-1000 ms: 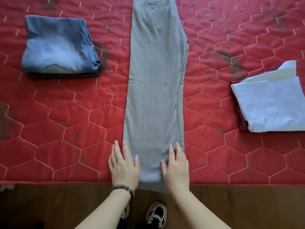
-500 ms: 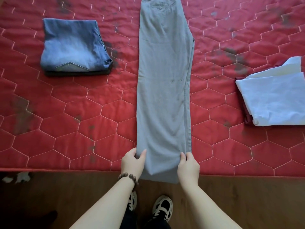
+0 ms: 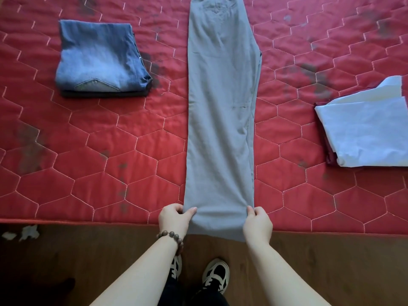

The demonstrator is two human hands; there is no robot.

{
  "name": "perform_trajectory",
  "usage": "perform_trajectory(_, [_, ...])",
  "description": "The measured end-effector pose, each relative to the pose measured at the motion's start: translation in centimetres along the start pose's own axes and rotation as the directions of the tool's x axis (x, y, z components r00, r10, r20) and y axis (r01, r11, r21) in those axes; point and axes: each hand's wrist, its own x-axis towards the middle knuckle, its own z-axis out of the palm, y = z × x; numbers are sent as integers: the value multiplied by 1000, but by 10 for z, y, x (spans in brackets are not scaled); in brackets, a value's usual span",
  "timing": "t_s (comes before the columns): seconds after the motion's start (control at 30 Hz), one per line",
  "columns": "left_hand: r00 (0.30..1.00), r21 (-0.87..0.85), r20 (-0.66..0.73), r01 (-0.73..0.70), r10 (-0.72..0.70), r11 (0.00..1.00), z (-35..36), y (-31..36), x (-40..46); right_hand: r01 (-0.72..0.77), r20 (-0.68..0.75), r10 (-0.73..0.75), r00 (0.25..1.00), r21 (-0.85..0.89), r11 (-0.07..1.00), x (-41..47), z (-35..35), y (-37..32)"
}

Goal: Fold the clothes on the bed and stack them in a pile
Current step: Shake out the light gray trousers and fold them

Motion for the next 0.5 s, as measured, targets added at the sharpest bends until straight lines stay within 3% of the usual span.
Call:
perform_trajectory(0.1, [999,122,24,-25,23,992,-1,4,-2,-15,50,20,999,-107,994,2,-2,0])
perform_trajectory(0.2, [996,124,47,-81,76,989,-3,11,3,61,90,-45,995,-182,981,7,-9,-9])
perform_trajectory(0.5, [981,-137,-16,-195,195,971,-1,94,104,269,65,-276,959,95,958,99,-5,-115])
